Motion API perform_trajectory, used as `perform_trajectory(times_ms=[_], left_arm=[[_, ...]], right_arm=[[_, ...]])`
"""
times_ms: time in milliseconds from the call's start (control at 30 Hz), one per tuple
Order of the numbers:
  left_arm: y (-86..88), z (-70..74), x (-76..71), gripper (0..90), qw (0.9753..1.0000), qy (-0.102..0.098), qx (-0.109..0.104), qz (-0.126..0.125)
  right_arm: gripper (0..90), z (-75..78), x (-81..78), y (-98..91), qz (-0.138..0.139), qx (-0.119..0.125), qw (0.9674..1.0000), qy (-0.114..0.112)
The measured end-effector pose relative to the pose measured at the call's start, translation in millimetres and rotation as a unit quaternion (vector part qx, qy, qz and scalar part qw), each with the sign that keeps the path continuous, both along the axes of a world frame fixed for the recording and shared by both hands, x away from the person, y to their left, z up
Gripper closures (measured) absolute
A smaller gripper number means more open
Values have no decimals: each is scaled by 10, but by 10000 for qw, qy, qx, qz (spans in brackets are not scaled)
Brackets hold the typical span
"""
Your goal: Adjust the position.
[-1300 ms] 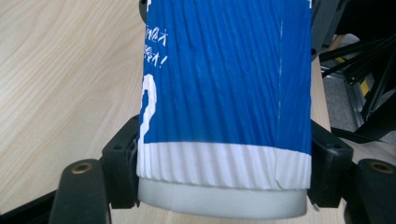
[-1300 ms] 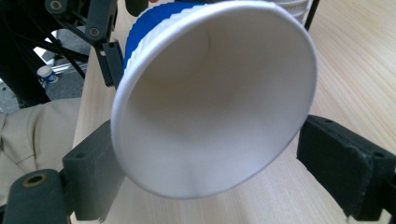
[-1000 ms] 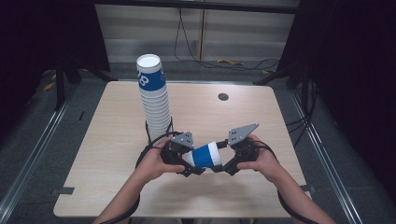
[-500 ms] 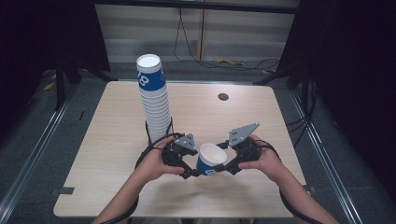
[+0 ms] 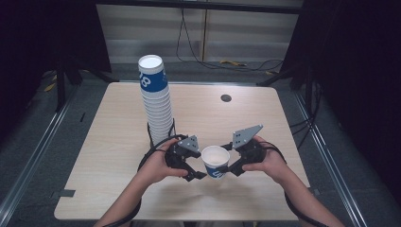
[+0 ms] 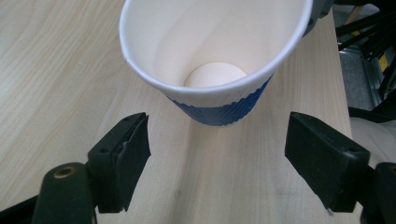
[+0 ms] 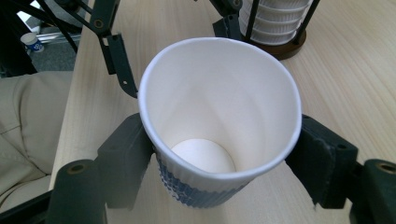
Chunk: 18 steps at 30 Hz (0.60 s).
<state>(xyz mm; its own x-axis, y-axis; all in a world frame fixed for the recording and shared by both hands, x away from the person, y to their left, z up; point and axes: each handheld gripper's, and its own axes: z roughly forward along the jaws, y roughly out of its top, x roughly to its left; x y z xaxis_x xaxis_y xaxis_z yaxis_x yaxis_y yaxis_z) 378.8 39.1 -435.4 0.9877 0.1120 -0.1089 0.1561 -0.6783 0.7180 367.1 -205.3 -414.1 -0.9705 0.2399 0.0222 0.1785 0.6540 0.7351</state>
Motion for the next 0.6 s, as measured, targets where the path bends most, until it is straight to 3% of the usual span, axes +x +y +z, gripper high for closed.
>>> perform_trajectory(times_ms=[367, 600], left_arm=[[31, -49, -14, 216, 10000, 10, 39, 69], [72, -52, -19, 215, 9999, -27, 40, 143]], right_arm=[[248, -148, -27, 12, -92, -272, 9994, -191], [225, -246, -37, -27, -265, -140, 9993, -243]])
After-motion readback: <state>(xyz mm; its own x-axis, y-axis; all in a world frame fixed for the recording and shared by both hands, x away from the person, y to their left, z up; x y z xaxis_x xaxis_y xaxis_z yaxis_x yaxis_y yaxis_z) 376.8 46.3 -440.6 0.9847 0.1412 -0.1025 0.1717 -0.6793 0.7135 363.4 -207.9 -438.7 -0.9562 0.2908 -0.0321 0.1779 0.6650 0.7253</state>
